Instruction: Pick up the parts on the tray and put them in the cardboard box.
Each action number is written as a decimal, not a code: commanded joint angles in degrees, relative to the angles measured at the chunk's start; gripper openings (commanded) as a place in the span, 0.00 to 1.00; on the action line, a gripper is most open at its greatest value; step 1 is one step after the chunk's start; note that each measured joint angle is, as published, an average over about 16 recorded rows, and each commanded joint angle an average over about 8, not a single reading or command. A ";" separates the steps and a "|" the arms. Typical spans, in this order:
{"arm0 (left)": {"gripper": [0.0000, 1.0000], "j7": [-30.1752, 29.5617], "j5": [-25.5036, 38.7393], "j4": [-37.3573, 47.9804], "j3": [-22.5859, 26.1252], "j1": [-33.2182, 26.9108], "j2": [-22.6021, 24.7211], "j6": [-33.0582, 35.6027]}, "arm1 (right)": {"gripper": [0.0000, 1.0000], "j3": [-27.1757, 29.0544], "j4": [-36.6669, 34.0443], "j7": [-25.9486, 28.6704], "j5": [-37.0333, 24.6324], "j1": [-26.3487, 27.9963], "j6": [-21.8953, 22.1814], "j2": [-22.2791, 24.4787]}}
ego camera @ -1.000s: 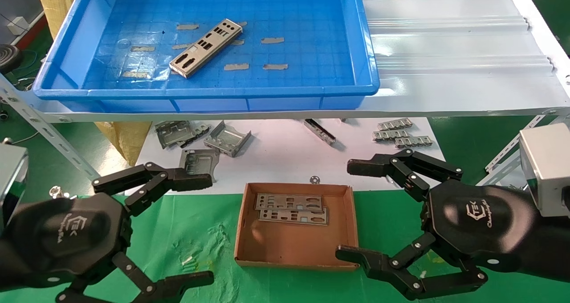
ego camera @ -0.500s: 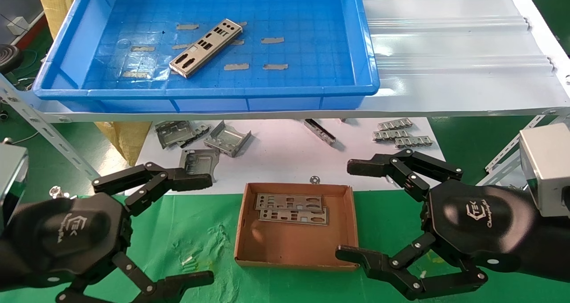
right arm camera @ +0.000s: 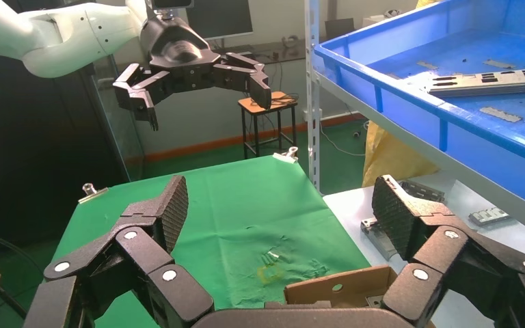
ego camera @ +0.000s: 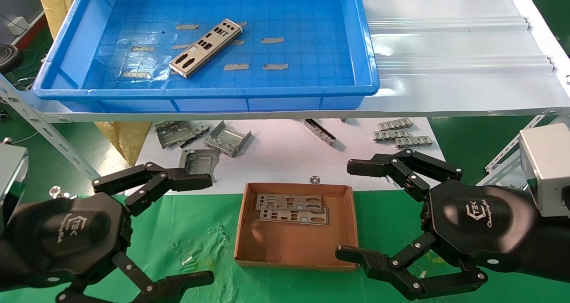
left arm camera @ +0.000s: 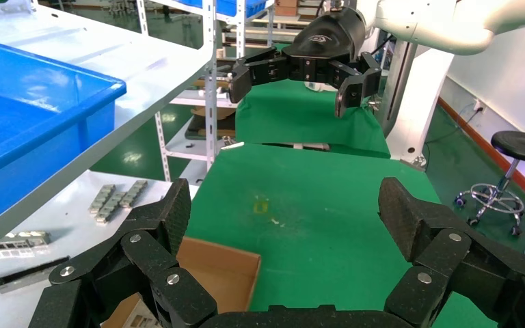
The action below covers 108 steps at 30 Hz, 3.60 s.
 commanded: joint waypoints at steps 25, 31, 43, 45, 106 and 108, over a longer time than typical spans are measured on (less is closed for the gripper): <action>1.00 0.00 0.00 0.00 0.00 0.00 0.00 0.00 | 1.00 0.00 0.00 0.00 0.00 0.00 0.00 0.00; 1.00 0.00 0.00 0.00 0.00 0.00 0.00 0.00 | 1.00 0.00 0.00 0.00 0.00 0.00 0.00 0.00; 1.00 0.00 0.00 0.00 0.00 0.00 0.00 0.00 | 1.00 0.00 0.00 0.00 0.00 0.00 0.00 0.00; 1.00 0.00 0.00 0.00 0.00 0.00 0.00 0.00 | 1.00 0.00 0.00 0.00 0.00 0.00 0.00 0.00; 1.00 0.00 0.00 0.00 0.00 0.00 0.00 0.00 | 1.00 0.00 0.00 0.00 0.00 0.00 0.00 0.00; 1.00 0.00 0.00 0.00 0.00 0.00 0.00 0.00 | 1.00 0.00 0.00 0.00 0.00 0.00 0.00 0.00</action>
